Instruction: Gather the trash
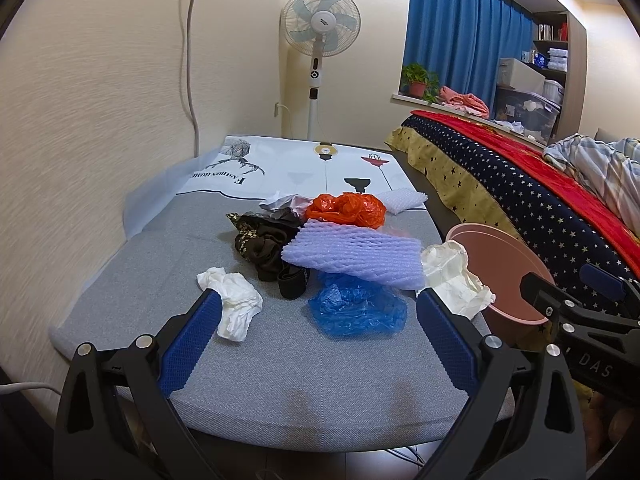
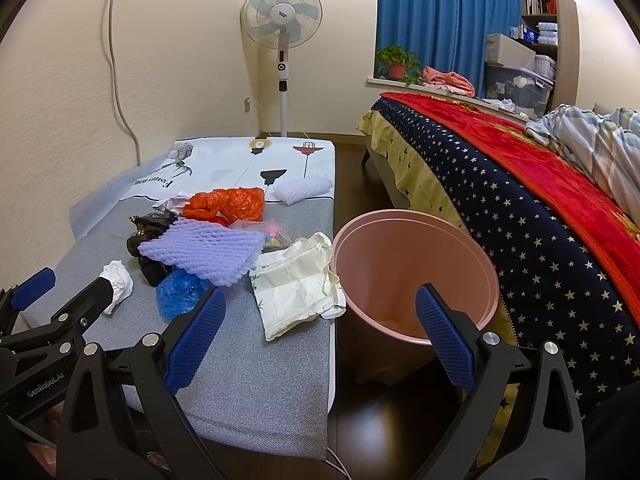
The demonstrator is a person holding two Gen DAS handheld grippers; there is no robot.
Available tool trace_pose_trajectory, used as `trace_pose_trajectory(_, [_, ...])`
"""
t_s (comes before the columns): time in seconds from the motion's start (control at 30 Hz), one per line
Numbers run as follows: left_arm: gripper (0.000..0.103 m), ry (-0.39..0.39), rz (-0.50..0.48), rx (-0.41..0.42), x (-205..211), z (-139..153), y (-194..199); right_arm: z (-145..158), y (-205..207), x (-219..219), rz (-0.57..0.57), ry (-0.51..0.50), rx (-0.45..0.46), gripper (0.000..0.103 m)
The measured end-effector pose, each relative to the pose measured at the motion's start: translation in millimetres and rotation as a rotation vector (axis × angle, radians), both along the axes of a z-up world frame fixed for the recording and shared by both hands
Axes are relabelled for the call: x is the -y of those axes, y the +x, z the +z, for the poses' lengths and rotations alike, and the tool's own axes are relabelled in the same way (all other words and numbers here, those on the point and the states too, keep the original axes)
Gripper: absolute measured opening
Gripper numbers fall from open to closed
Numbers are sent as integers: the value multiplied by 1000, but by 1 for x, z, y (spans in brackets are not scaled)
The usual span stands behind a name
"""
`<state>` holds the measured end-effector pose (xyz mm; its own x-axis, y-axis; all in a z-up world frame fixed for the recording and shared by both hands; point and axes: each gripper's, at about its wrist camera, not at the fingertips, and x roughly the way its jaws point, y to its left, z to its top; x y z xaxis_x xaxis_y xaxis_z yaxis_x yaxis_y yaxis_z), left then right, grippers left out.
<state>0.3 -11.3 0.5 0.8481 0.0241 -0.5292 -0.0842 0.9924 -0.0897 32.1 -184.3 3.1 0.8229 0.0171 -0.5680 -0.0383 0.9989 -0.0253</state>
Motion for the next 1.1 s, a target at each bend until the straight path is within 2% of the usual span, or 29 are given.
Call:
trace_pose_trajectory(0.5, [94,0,-1,0,1,0,-1,-1,0,1,3,0,-1,93])
trace_pose_trajectory(0.67, [94,-1,0,0,0,0,-1,-2,1,1,5,6,-12,83])
trace_pose_trajectory(0.77, [94,1,-1,0,0,0,0,-4,2,3,4,25,-23,73])
trace_pose_trajectory(0.83, [90,0,0,-2,0,0,0,-6,5,5,-4,35,-27,63])
trace_pose_trajectory(0.93, [82,-3,12,-10,-3,-1,2,-12,12,12,-17,74,-50,56])
trace_pose_trajectory(1.1, [68,-10,63,-43,-15,-10,11,-27,31,17,-29,122,-110,55])
